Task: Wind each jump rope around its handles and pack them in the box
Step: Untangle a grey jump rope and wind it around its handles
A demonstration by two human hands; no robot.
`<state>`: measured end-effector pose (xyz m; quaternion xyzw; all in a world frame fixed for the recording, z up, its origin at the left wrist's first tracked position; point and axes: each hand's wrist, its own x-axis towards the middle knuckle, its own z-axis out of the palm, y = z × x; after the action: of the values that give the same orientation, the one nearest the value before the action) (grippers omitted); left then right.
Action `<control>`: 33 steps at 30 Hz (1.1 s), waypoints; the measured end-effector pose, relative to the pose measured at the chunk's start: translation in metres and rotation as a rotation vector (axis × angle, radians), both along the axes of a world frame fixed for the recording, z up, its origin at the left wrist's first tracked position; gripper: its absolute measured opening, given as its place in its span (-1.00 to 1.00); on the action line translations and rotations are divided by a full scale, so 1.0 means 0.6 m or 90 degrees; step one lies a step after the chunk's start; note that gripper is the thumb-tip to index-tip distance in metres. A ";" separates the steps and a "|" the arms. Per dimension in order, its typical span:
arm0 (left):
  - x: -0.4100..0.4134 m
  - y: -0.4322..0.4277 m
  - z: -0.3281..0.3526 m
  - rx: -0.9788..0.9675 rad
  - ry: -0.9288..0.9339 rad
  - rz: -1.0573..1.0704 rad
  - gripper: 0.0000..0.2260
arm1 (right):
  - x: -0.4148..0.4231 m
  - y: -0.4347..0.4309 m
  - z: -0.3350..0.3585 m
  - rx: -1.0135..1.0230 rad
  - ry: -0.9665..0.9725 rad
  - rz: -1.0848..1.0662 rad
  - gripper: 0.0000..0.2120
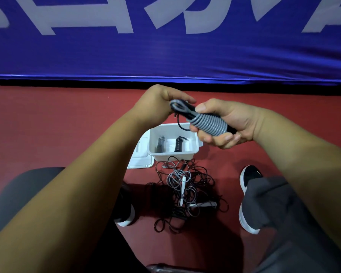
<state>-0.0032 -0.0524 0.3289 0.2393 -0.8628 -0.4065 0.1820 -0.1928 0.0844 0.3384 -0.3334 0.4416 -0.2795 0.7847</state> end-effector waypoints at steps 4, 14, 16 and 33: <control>-0.007 0.004 0.009 0.073 0.007 0.041 -0.79 | 0.004 0.000 -0.013 0.029 0.090 0.098 -0.59; -0.015 0.016 0.018 -0.163 -0.033 0.015 -0.81 | -0.003 -0.017 -0.048 -0.055 0.304 -0.106 -0.67; -0.014 0.013 0.022 -0.203 -0.070 0.013 -0.81 | -0.006 -0.023 -0.058 -0.070 0.320 -0.175 -0.64; -0.023 0.035 -0.037 0.187 -0.071 0.178 -0.91 | 0.014 -0.038 -0.057 0.028 0.148 -0.444 -0.65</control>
<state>-0.0169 -0.0314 0.3065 0.4028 -0.7611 -0.4851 0.1519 -0.1845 0.0615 0.3041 -0.1754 0.6205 -0.4812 0.5938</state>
